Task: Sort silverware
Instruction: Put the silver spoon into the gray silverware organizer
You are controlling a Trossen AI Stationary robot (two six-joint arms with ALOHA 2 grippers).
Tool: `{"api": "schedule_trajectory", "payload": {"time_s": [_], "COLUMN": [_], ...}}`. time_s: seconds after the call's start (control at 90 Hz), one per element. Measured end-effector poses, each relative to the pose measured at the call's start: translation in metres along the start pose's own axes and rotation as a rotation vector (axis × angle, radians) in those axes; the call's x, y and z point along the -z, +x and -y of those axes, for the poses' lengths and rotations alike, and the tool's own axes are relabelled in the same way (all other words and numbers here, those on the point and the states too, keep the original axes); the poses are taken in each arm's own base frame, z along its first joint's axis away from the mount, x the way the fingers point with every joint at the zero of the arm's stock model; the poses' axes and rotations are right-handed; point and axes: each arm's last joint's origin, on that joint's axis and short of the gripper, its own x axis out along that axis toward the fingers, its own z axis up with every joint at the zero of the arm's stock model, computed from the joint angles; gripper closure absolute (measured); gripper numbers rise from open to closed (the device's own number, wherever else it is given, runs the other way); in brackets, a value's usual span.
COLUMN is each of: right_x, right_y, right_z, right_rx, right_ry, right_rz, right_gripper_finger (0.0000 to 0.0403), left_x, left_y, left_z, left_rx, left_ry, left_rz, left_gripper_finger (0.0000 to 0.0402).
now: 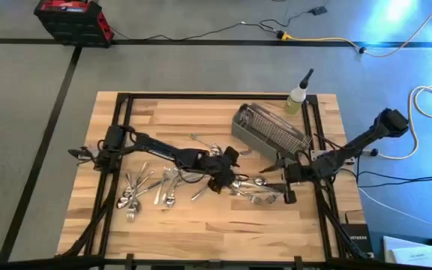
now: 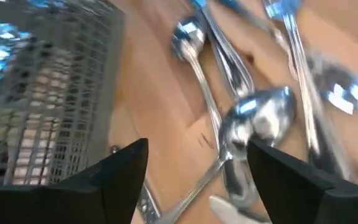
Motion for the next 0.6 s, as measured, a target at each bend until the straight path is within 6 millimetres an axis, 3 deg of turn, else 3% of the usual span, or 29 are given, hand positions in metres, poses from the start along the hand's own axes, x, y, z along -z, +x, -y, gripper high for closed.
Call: {"api": "schedule_trajectory", "payload": {"time_s": [0.3, 0.6], "right_x": [0.003, 0.005], "right_y": [0.001, 0.001], "right_z": [0.001, 0.001], "right_rx": [-0.029, -0.050], "right_ry": [0.026, 0.052], "right_rz": [-0.027, -0.052], "right_gripper_finger": [0.0210, 0.0210], "left_x": [0.003, 0.015], "left_y": [-0.002, 0.012], "left_z": [-0.037, -0.036], "left_rx": [0.091, 0.171], "left_ry": [0.152, 0.268], "left_rz": [-0.083, -0.067], "left_gripper_finger": [0.0159, 0.0159]}}
